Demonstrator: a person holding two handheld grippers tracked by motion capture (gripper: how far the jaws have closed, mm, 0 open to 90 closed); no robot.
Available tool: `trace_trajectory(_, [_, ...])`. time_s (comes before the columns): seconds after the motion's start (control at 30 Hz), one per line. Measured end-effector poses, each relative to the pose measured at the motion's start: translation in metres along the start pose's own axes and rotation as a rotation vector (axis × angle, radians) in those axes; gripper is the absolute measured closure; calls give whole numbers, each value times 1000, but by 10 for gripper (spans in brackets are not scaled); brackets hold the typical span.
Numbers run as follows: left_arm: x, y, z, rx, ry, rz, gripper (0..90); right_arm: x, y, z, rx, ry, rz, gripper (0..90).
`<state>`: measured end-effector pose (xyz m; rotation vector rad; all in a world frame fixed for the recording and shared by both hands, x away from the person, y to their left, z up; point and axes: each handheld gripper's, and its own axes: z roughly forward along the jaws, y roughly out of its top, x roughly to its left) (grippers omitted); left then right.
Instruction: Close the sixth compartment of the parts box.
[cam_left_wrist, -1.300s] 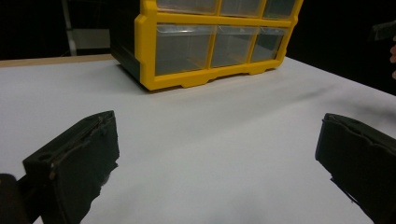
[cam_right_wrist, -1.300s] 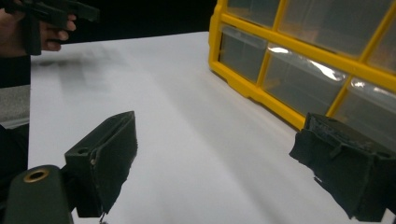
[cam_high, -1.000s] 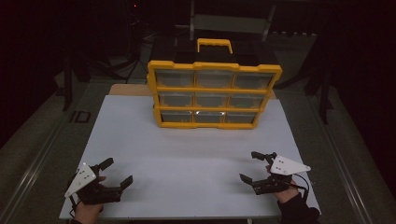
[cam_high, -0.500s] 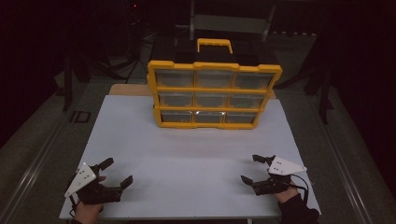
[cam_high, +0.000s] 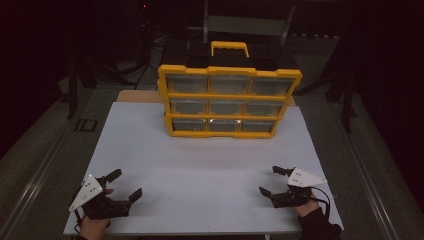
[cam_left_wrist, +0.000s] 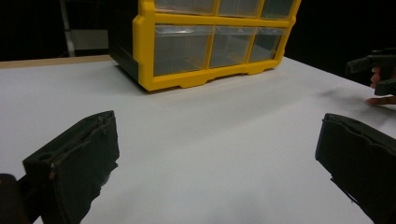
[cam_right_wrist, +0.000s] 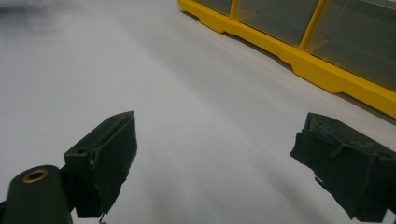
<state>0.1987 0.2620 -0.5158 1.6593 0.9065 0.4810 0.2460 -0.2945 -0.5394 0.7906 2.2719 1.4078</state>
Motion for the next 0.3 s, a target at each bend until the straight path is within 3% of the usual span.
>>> trace_trajectory(0.3, [0, 0, 0, -2, 1, -3, 0, -1, 0, 1, 2, -5, -2, 111])
